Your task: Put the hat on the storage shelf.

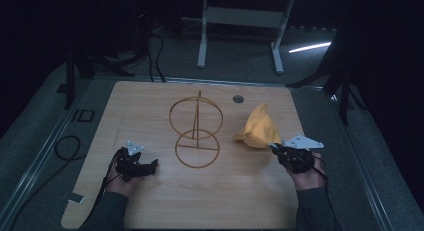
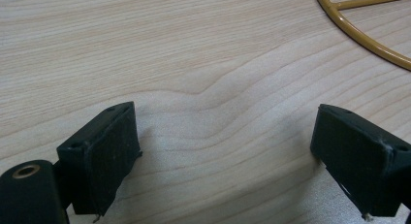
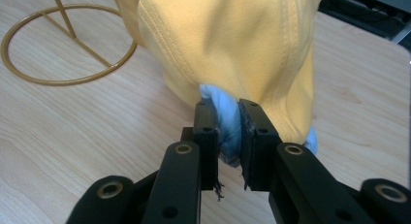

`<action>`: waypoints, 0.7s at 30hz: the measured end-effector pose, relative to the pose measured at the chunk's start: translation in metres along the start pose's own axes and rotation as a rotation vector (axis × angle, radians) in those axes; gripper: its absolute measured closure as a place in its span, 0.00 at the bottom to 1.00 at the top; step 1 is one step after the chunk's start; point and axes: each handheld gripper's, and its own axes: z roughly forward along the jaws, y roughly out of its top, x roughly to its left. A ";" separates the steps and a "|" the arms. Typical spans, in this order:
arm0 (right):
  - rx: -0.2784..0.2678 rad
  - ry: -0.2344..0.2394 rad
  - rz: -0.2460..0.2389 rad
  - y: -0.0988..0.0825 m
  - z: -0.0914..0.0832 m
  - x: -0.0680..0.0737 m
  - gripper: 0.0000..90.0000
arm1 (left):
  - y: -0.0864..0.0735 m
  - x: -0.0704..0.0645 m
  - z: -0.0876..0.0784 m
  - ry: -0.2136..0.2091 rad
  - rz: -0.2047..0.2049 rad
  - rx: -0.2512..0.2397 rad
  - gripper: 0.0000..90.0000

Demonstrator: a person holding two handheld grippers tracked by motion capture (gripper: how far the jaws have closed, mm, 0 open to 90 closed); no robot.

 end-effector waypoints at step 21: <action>-0.058 -0.052 -0.045 0.033 -0.034 -0.024 0.88 | 0.000 0.000 0.000 0.000 0.000 0.002 0.11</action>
